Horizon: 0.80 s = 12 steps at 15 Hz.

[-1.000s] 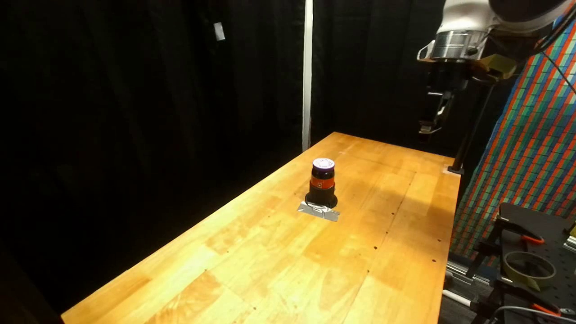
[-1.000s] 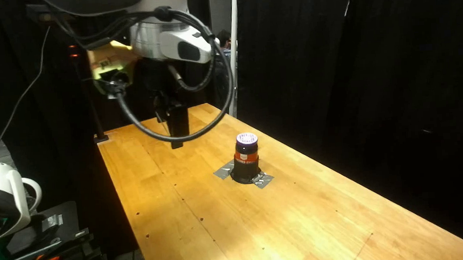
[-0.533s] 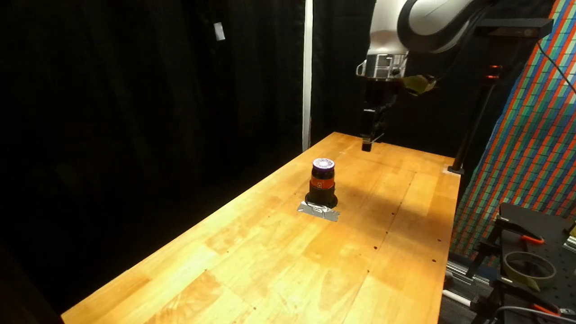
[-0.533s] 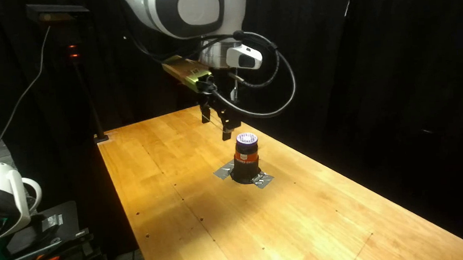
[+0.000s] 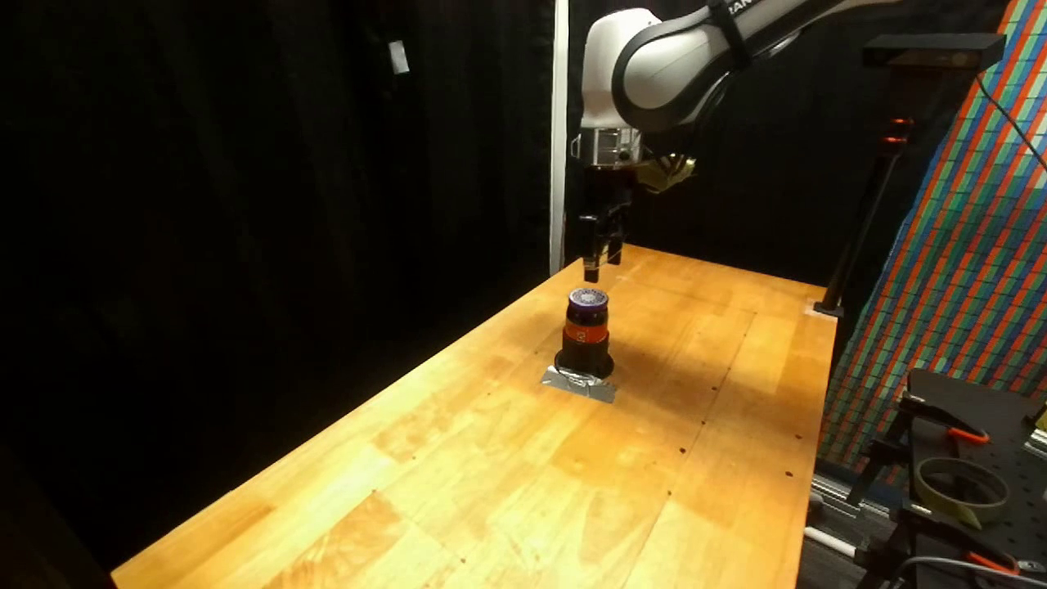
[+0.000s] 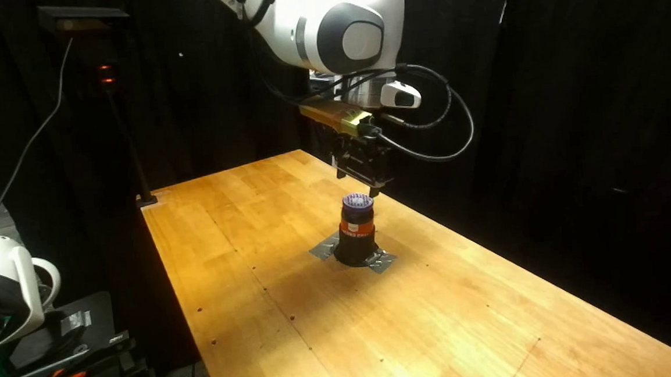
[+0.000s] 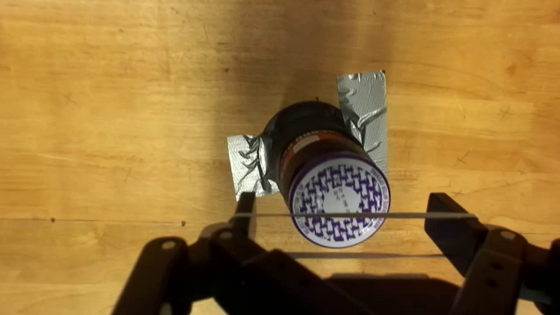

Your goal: Pick up the elastic and put it around the bottle

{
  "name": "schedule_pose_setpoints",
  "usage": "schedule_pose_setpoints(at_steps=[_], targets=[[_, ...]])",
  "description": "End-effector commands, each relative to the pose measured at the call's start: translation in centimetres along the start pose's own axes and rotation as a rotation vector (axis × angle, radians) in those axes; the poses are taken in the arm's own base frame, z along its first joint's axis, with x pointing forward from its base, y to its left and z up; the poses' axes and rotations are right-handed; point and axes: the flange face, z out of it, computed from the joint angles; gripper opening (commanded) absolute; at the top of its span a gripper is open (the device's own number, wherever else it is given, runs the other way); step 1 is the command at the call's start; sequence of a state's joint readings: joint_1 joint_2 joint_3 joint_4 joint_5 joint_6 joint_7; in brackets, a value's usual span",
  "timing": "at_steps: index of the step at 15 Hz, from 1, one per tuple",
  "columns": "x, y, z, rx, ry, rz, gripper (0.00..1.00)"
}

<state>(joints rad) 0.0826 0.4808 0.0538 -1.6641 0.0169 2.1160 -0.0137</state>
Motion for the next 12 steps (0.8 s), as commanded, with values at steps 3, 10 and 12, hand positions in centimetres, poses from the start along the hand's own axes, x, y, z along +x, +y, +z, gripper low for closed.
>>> schedule_pose_setpoints(at_steps=[3, 10, 12], targets=[[5.8, -0.9, 1.1, 0.012, -0.037, -0.047, 1.00], [8.1, -1.4, 5.2, -0.002, -0.155, -0.058, 1.00], [8.3, -1.5, 6.1, -0.015, -0.184, -0.059, 1.00]])
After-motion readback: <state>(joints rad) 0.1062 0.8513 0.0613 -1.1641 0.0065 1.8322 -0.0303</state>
